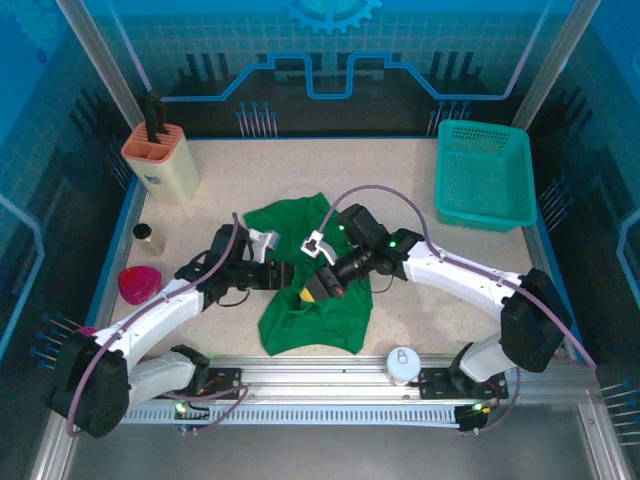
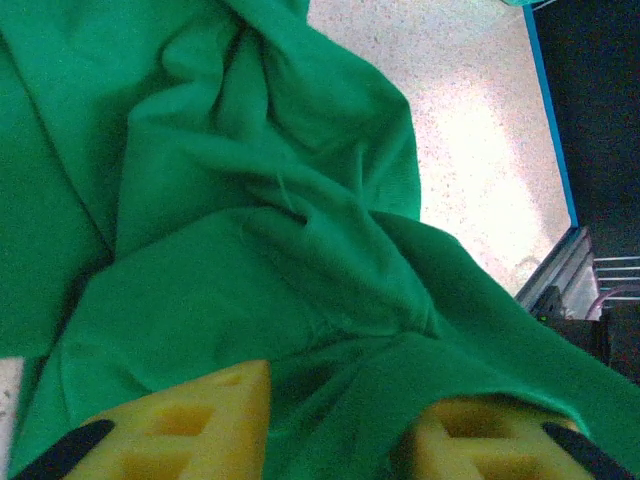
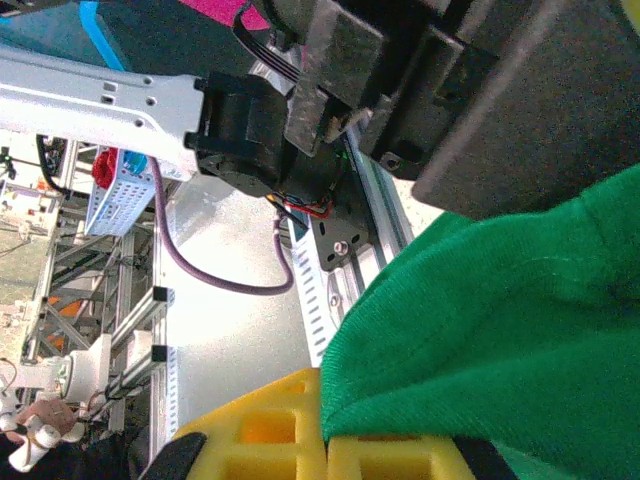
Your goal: Fold the inside-out t-shirt
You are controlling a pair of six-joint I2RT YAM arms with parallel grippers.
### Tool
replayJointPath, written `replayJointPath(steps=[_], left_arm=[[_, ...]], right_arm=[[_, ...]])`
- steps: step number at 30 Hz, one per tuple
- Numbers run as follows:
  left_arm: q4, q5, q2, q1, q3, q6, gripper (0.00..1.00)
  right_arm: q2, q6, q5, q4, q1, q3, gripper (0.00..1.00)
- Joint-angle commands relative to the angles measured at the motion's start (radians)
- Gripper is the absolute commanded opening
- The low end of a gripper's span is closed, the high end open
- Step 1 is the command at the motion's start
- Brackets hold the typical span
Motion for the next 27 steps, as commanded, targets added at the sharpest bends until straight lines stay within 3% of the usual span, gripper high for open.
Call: replayJointPath(steps=[1, 4, 6, 8, 11, 12, 18, 19, 22, 27], left_arm=[[0.057, 0.036, -0.040, 0.003, -0.014, -0.006, 0.40], [0.208, 0.154, -0.058, 0.003, -0.048, -0.015, 0.44], [0.323, 0.253, -0.060, 0.004, -0.056, -0.043, 0.44], [0.382, 0.286, -0.058, 0.002, -0.049, -0.065, 0.33], [0.322, 0.276, -0.038, 0.003, 0.004, -0.022, 0.05], [0.289, 0.278, -0.029, 0.003, 0.024, -0.010, 0.00], [0.272, 0.261, -0.013, 0.004, 0.040, -0.021, 0.00], [0.236, 0.227, -0.019, 0.003, 0.044, -0.020, 0.03], [0.140, 0.118, -0.056, 0.003, 0.031, -0.043, 0.38], [-0.054, 0.039, -0.062, 0.003, 0.029, -0.142, 0.49]], right_arm=[[-0.001, 0.023, -0.030, 0.056, 0.017, -0.025, 0.08], [-0.005, 0.041, 0.011, 0.085, 0.012, -0.042, 0.12], [-0.014, 0.132, 0.055, 0.148, -0.014, -0.062, 0.17], [-0.043, 0.255, 0.035, 0.310, -0.042, -0.117, 0.22], [-0.122, 0.321, 0.088, 0.466, -0.058, -0.201, 0.34], [-0.150, 0.286, 0.133, 0.444, -0.059, -0.214, 0.36], [-0.277, -0.017, 0.553, 0.033, -0.015, -0.134, 0.47], [-0.285, -0.023, 0.599, 0.001, -0.017, -0.130, 0.48], [-0.290, -0.040, 0.606, -0.058, -0.020, -0.115, 0.49], [-0.298, -0.111, 0.619, -0.121, -0.029, -0.104, 0.51]])
